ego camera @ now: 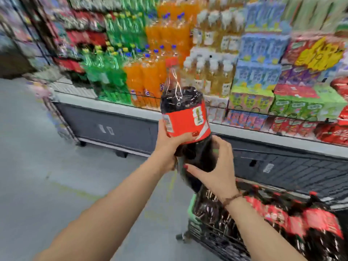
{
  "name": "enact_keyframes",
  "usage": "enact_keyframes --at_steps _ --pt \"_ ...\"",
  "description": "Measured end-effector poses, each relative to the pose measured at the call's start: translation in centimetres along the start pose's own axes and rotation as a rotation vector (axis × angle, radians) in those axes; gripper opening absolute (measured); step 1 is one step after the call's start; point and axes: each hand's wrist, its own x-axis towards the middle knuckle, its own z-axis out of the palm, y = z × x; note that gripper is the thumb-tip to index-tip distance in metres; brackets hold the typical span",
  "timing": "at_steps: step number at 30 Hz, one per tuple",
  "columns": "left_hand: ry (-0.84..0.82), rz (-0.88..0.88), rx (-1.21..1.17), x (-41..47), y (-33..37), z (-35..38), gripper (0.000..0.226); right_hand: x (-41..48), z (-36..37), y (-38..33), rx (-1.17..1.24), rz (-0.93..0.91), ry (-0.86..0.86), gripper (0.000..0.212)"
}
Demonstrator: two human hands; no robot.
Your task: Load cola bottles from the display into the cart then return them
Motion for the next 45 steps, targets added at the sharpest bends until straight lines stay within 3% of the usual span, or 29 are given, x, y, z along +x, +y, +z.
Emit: enact_keyframes --at_steps 6,8,13,19,25,33,36,41,45 --pt "0.106 0.256 0.192 -2.5 9.0 -12.0 0.100 6.4 6.6 -9.1 0.320 -0.099 -0.190 0.049" --pt "0.151 0.303 0.238 -3.0 10.9 -15.4 0.100 9.0 8.9 -12.9 0.389 -0.146 -0.263 0.046" --pt "0.306 0.340 0.290 -2.5 13.1 -22.7 0.103 14.2 17.0 -21.9 0.468 -0.215 -0.564 0.043" --pt "0.433 0.301 0.330 1.8 13.2 -31.7 0.108 20.1 29.9 -25.7 0.478 -0.206 -0.693 0.006" --pt "0.527 0.240 0.359 8.4 15.3 -39.6 0.109 25.9 41.3 -26.3 0.531 -0.186 -0.754 0.009" --pt "0.557 0.207 0.399 18.5 18.4 -50.2 0.103 33.4 53.6 -28.6 0.444 -0.255 -0.684 0.020" --pt "0.529 0.215 0.402 23.0 20.0 -54.7 0.109 36.9 58.6 -29.5 0.429 -0.283 -0.640 0.027" --pt "0.432 0.246 0.426 31.5 23.3 -63.6 0.112 42.8 67.4 -31.4 0.456 -0.254 -0.574 0.013" --pt "0.342 0.263 0.459 38.7 27.0 -70.2 0.116 47.8 73.7 -33.9 0.488 -0.271 -0.492 0.021"
